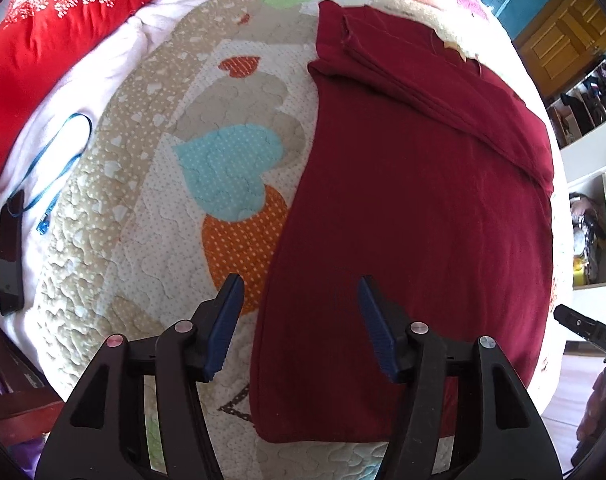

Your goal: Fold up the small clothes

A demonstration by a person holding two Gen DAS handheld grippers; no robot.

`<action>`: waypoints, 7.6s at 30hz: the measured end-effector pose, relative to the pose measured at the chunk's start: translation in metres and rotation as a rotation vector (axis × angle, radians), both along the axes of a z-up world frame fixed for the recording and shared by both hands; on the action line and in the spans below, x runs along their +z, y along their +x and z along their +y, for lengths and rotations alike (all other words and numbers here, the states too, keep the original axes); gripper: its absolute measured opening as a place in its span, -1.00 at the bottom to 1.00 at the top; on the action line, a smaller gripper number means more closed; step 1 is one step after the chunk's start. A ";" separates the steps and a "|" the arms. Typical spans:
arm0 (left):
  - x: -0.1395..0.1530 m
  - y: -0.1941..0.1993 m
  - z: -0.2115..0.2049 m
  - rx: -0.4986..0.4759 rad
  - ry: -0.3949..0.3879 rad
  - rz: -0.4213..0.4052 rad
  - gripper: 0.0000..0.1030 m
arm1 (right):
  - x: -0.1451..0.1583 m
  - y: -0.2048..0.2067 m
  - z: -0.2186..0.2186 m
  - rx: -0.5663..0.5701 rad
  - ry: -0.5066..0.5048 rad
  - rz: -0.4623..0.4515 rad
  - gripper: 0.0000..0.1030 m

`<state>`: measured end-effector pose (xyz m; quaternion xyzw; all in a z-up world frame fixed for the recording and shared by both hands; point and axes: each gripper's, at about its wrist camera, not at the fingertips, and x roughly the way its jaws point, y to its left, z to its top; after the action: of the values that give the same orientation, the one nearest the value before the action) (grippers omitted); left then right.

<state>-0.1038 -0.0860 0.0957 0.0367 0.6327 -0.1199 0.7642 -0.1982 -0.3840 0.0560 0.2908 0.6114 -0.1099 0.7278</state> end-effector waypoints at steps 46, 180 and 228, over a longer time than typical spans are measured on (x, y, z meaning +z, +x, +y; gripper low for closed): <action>-0.034 -0.067 0.092 0.077 -0.086 0.177 0.15 | -0.026 -0.087 -0.010 0.010 0.169 0.100 -0.10; 0.096 0.167 -0.075 -0.016 -0.210 -0.230 -0.85 | 0.111 0.128 -0.144 -0.088 0.223 -0.453 -0.84; 0.013 0.273 -0.120 0.069 -0.131 -0.185 -0.51 | 0.050 0.217 -0.227 -0.217 0.066 -0.399 -0.30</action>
<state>0.1694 -0.2058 0.1083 -0.0243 0.5512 -0.1305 0.8238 0.0187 -0.6109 0.1064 0.3944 0.4238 -0.1076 0.8083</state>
